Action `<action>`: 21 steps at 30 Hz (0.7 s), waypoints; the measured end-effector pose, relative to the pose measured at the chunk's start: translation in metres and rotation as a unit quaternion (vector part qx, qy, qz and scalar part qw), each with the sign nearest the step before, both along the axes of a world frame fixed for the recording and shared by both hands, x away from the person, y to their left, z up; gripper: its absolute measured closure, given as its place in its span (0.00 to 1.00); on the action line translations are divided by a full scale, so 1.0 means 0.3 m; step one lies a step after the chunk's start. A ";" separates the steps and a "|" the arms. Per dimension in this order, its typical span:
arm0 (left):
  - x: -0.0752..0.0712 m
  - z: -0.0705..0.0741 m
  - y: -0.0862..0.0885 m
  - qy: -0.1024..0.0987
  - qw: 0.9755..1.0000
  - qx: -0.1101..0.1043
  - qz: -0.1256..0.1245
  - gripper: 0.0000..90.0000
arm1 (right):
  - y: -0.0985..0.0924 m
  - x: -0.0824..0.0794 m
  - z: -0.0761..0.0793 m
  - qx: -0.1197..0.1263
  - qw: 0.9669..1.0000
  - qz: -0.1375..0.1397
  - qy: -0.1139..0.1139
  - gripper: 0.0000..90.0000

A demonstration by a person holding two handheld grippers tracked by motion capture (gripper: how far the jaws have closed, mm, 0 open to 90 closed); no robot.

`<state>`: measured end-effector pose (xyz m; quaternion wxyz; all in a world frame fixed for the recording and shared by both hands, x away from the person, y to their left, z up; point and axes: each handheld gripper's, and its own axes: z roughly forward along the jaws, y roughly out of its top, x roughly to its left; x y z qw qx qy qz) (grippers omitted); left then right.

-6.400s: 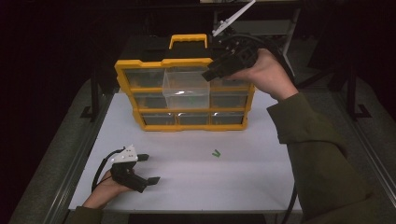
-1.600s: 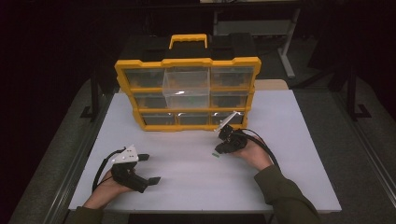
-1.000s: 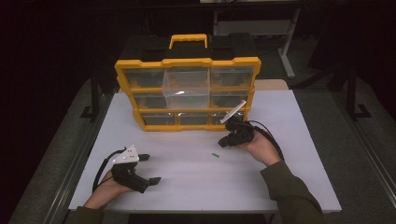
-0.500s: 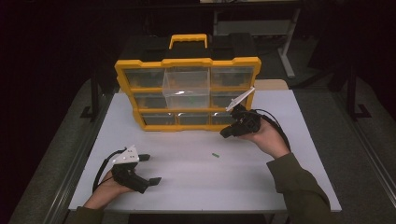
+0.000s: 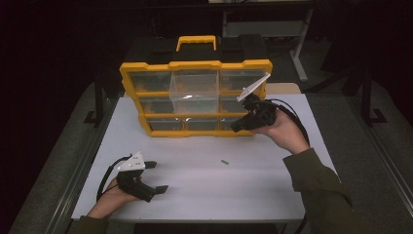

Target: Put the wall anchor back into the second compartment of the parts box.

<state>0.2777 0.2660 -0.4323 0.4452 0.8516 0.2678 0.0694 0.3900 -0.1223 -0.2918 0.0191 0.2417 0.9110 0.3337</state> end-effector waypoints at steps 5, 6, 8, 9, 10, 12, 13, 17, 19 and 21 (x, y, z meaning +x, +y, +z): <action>0.000 0.000 0.000 0.000 1.000 0.000 0.001 0.01 | -0.004 0.000 0.057 0.002 1.000 0.000 -0.006 0.93; 0.001 0.000 0.000 0.000 1.000 0.000 0.001 0.01 | -0.004 0.001 0.067 0.001 1.000 0.001 -0.010 0.93; 0.001 0.000 0.001 0.001 1.000 -0.001 0.001 0.01 | -0.004 0.002 0.088 -0.001 1.000 0.002 -0.014 0.93; 0.003 0.000 0.002 -0.002 1.000 0.001 0.000 0.01 | -0.003 0.001 0.099 0.001 1.000 0.001 -0.013 0.93; 0.002 0.000 0.002 -0.002 1.000 0.000 0.000 0.01 | -0.004 0.003 0.110 0.003 1.000 -0.001 -0.015 0.94; 0.003 0.000 0.002 -0.002 1.000 0.000 0.000 0.01 | -0.005 0.006 0.131 0.005 1.000 0.000 -0.015 0.93; 0.003 0.000 0.002 -0.001 1.000 0.000 0.000 0.01 | -0.005 0.006 0.143 0.006 1.000 0.000 -0.017 0.93; 0.003 0.001 0.002 0.000 1.000 0.000 0.000 0.01 | -0.003 0.001 0.192 0.014 1.000 -0.004 -0.019 0.93; 0.003 0.001 0.002 0.000 1.000 0.000 0.000 0.01 | -0.002 0.000 0.216 0.017 1.000 -0.003 -0.025 0.93; 0.002 0.000 0.001 0.002 1.000 0.000 -0.001 0.01 | 0.000 0.000 0.240 0.019 0.999 -0.002 -0.027 0.93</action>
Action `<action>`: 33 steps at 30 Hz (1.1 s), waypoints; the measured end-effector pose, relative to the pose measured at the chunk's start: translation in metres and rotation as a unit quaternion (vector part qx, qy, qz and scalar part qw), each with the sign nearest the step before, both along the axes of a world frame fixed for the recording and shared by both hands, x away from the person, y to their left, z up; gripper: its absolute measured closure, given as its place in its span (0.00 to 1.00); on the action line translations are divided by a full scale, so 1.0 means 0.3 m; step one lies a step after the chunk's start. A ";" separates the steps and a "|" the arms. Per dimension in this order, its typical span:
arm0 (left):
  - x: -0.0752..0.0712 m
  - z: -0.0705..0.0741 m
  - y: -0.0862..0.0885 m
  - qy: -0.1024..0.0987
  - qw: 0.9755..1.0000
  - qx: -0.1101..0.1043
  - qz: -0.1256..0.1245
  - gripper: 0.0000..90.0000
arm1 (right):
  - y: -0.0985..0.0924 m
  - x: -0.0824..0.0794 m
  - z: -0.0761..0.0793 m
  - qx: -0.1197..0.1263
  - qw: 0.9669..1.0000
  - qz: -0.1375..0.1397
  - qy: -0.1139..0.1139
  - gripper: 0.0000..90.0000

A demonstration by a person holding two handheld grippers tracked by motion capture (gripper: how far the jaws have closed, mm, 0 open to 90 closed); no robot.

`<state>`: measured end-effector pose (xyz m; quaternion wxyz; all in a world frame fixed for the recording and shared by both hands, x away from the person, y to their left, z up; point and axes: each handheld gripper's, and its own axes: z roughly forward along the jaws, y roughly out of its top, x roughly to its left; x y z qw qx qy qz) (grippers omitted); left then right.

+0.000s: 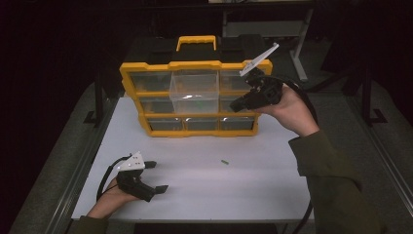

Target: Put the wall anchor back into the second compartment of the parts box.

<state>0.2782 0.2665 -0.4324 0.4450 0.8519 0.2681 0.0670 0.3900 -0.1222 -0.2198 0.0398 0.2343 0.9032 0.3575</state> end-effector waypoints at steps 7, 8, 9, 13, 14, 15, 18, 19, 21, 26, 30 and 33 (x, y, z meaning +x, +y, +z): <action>0.000 0.000 0.000 0.001 1.000 0.004 -0.002 0.01 | 0.003 0.002 0.063 0.000 1.000 0.001 -0.016 0.93; -0.001 0.000 -0.001 0.002 1.000 0.001 0.000 0.01 | 0.002 0.004 0.070 0.000 1.000 0.000 -0.018 0.93; -0.002 0.000 -0.002 0.003 1.000 -0.001 0.001 0.01 | 0.001 0.004 0.080 0.002 1.000 -0.003 -0.014 0.93; 0.000 0.001 0.000 0.000 1.000 0.007 -0.003 0.01 | -0.003 0.012 0.104 0.010 1.000 -0.003 -0.018 0.93; 0.000 0.001 -0.001 0.001 1.000 0.005 -0.003 0.01 | -0.003 0.014 0.111 0.011 1.000 -0.002 -0.017 0.93; 0.000 0.000 -0.001 0.002 1.000 0.005 -0.002 0.01 | -0.003 0.015 0.118 0.013 1.000 -0.002 -0.017 0.93; 0.000 0.000 -0.002 0.002 1.000 0.005 -0.003 0.01 | -0.002 0.023 0.142 0.018 1.000 -0.001 -0.020 0.93; 0.000 0.000 -0.002 0.002 1.000 0.005 -0.003 0.01 | -0.001 0.024 0.151 0.018 1.000 -0.003 -0.019 0.93; 0.000 0.000 -0.002 0.002 1.000 0.004 -0.003 0.01 | 0.004 0.030 0.167 0.017 1.000 -0.002 -0.025 0.93; -0.003 0.000 -0.003 0.006 1.000 0.002 -0.001 0.01 | 0.024 0.031 0.208 0.029 0.999 0.000 -0.027 0.93; -0.003 0.000 -0.003 0.006 1.000 0.000 0.000 0.01 | 0.048 0.035 0.233 0.032 0.999 0.003 -0.031 0.93; -0.001 0.002 0.001 0.003 1.000 0.005 -0.003 0.01 | 0.066 0.044 0.248 0.029 0.999 0.009 -0.041 0.93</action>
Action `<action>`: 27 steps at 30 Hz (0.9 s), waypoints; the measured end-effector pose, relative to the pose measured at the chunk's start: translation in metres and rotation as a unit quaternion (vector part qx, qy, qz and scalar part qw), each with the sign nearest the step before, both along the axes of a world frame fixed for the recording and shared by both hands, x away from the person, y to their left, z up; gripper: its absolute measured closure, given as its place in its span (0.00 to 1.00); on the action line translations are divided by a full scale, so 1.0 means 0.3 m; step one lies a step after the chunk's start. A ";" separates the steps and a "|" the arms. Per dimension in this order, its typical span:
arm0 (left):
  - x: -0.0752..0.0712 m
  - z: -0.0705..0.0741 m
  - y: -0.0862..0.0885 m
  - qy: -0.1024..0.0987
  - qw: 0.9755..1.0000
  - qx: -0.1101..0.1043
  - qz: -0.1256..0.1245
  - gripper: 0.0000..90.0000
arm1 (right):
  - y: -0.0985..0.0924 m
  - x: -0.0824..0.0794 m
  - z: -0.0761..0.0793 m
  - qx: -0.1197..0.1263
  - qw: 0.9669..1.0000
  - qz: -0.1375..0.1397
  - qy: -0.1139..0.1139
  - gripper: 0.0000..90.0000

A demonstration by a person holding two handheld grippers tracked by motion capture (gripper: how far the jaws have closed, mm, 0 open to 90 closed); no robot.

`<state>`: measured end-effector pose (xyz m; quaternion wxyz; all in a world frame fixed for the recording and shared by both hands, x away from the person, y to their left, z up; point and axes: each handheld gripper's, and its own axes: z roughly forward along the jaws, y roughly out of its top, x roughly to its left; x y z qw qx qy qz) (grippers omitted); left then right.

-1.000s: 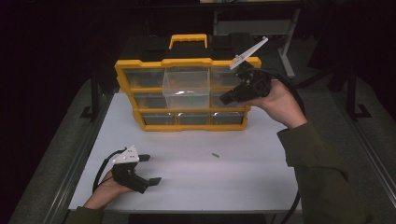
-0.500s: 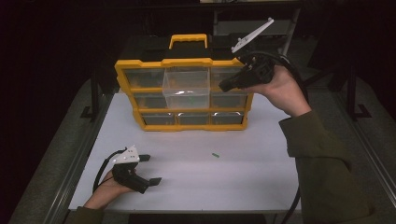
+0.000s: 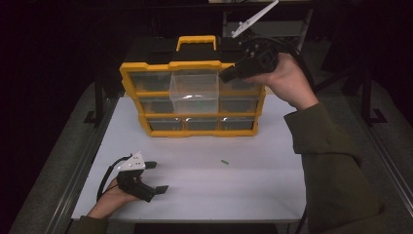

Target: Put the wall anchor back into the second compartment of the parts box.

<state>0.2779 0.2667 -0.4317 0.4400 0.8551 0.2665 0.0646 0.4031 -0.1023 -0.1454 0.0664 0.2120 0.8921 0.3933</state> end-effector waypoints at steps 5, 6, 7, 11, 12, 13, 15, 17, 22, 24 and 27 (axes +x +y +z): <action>-0.001 0.000 -0.001 0.001 1.000 0.001 -0.001 0.01 | 0.040 0.011 0.014 0.004 1.000 0.007 0.001 0.93; -0.001 0.000 -0.001 0.001 1.000 0.001 -0.002 0.01 | 0.051 0.015 0.015 0.003 1.000 0.008 0.004 0.93; -0.001 0.001 -0.001 0.000 1.000 0.002 -0.002 0.01 | 0.061 0.019 0.013 0.001 1.000 0.010 0.005 0.93; 0.000 0.001 0.000 -0.001 1.000 0.000 -0.001 0.01 | 0.106 0.035 0.003 -0.014 1.000 0.016 0.004 0.93; 0.000 0.002 0.001 -0.001 1.000 0.000 -0.001 0.01 | 0.117 0.038 0.000 -0.018 1.000 0.017 0.002 0.93; -0.001 0.002 0.000 -0.001 1.000 0.000 -0.002 0.01 | 0.128 0.040 -0.003 -0.021 1.000 0.020 0.000 0.93; -0.002 0.002 0.000 -0.001 1.000 -0.001 -0.004 0.01 | 0.147 0.045 -0.011 -0.028 0.999 0.023 -0.002 0.93; -0.002 0.002 -0.001 -0.001 1.000 -0.001 -0.004 0.01 | 0.165 0.050 -0.021 -0.030 0.999 0.026 0.003 0.93; -0.002 0.002 -0.002 -0.002 1.000 -0.004 -0.003 0.01 | 0.195 0.061 -0.045 -0.051 0.998 0.023 0.000 0.93; -0.002 0.002 -0.003 -0.002 1.000 -0.004 -0.003 0.01 | 0.202 0.066 -0.055 -0.058 0.998 0.024 0.003 0.93; -0.002 0.002 -0.003 -0.002 1.000 -0.004 -0.003 0.01 | 0.212 0.069 -0.067 -0.067 0.997 0.027 0.006 0.93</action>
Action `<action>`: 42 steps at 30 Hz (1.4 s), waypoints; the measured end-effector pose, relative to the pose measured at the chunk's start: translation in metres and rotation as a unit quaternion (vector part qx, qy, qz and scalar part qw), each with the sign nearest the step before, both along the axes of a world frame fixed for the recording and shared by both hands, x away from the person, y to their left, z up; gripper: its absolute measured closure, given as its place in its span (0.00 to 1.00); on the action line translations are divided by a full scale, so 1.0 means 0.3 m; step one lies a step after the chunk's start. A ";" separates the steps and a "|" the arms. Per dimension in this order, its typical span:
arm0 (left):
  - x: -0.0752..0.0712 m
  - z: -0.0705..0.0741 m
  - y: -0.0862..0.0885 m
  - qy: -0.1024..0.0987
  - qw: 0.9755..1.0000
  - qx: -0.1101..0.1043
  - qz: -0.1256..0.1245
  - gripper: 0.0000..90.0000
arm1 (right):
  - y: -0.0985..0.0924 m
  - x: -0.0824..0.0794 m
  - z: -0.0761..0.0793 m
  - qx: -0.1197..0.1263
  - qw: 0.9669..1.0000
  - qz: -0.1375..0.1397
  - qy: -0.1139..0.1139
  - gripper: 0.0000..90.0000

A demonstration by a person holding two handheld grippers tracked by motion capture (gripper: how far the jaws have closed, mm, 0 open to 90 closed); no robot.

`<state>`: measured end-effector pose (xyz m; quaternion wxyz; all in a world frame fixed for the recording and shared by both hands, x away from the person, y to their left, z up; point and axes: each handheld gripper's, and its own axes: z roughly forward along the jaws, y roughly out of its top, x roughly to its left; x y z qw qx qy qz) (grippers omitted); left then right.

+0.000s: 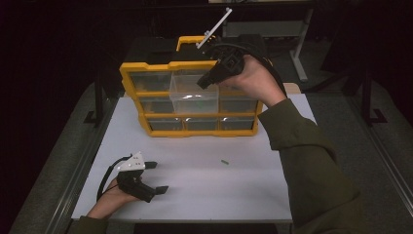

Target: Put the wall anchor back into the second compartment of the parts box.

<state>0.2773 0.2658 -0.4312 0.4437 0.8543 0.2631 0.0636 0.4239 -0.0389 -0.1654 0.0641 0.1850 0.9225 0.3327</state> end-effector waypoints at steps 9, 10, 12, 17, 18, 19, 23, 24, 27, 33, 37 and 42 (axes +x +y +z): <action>0.000 0.001 0.001 0.000 1.000 0.004 -0.003 0.01 | -0.046 -0.008 0.036 0.028 0.999 -0.011 -0.015 0.76; 0.000 0.000 0.000 0.000 1.000 0.003 -0.003 0.01 | -0.056 -0.010 0.040 0.029 0.999 -0.013 -0.017 0.76; 0.000 0.000 0.000 0.000 1.000 0.005 -0.004 0.01 | -0.077 -0.013 0.046 0.030 0.999 -0.021 -0.017 0.75; 0.000 0.000 -0.001 0.001 1.000 0.005 -0.003 0.01 | -0.131 -0.025 0.055 0.032 0.999 -0.035 -0.019 0.73; 0.000 0.000 -0.001 0.002 1.000 0.005 -0.004 0.01 | -0.141 -0.029 0.057 0.034 0.998 -0.041 -0.017 0.73; 0.000 0.000 -0.002 0.002 1.000 0.007 -0.004 0.01 | -0.152 -0.031 0.057 0.035 0.998 -0.043 -0.018 0.72; 0.000 -0.002 -0.004 0.001 1.000 0.008 -0.006 0.01 | -0.190 -0.038 0.052 0.038 0.998 -0.052 -0.013 0.70; 0.000 -0.002 -0.004 0.002 1.000 0.008 -0.006 0.01 | -0.198 -0.040 0.050 0.038 0.998 -0.053 -0.014 0.69; 0.000 -0.002 -0.005 0.002 1.000 0.007 -0.005 0.01 | -0.221 -0.047 0.042 0.044 0.997 -0.055 -0.011 0.67; 0.000 -0.004 -0.006 0.002 1.000 0.004 -0.004 0.01 | -0.249 -0.068 0.012 0.050 0.996 -0.069 -0.008 0.57; 0.001 -0.005 -0.007 0.002 1.000 0.006 -0.007 0.01 | -0.268 -0.080 -0.018 0.050 0.996 -0.071 -0.021 0.50; 0.001 -0.007 -0.006 0.003 1.000 0.008 -0.007 0.01 | -0.281 -0.096 -0.057 0.049 0.995 -0.076 -0.029 0.43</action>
